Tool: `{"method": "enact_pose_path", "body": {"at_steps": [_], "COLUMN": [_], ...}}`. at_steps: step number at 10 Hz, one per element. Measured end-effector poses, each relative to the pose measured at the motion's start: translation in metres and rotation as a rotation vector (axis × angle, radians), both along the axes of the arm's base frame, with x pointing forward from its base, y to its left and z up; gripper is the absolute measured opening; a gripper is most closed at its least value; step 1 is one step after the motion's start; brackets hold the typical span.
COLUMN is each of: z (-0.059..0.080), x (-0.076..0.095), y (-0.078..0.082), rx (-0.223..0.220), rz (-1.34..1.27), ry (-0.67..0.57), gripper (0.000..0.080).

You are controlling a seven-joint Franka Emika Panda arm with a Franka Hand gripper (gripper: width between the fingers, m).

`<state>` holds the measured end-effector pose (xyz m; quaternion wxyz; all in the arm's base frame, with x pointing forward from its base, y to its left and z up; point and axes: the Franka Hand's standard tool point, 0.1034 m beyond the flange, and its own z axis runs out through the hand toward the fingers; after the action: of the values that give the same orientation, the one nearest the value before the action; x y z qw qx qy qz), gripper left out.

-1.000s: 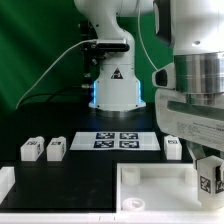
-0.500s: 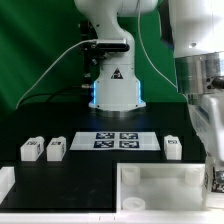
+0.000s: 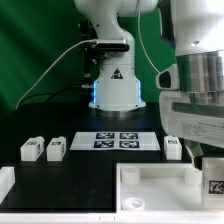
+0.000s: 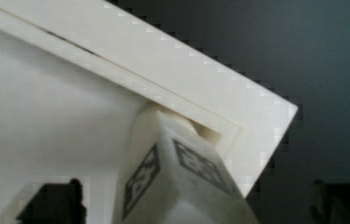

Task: Assemble one leg

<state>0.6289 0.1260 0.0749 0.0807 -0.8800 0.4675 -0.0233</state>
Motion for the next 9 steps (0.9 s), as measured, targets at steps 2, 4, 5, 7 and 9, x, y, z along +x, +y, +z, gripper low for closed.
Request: {"method": "enact_pose_path", "body": {"at_steps": [2, 4, 5, 7, 9], "z": [0.000, 0.000, 0.000, -0.001, -0.001], "x": [0.001, 0.001, 0.002, 0.003, 0.003], "y": [-0.003, -0.005, -0.008, -0.013, -0.013], "rx": [-0.024, -0.060, -0.109, -0.128, -0.118], "rz": [0.174, 0.405, 0.654, 0.785, 0.707], "ry": [-0.023, -0.049, -0.070, -0.083, -0.075], "gripper": [0.0647, 0.0648, 0.0648, 0.0648, 0.0405]}}
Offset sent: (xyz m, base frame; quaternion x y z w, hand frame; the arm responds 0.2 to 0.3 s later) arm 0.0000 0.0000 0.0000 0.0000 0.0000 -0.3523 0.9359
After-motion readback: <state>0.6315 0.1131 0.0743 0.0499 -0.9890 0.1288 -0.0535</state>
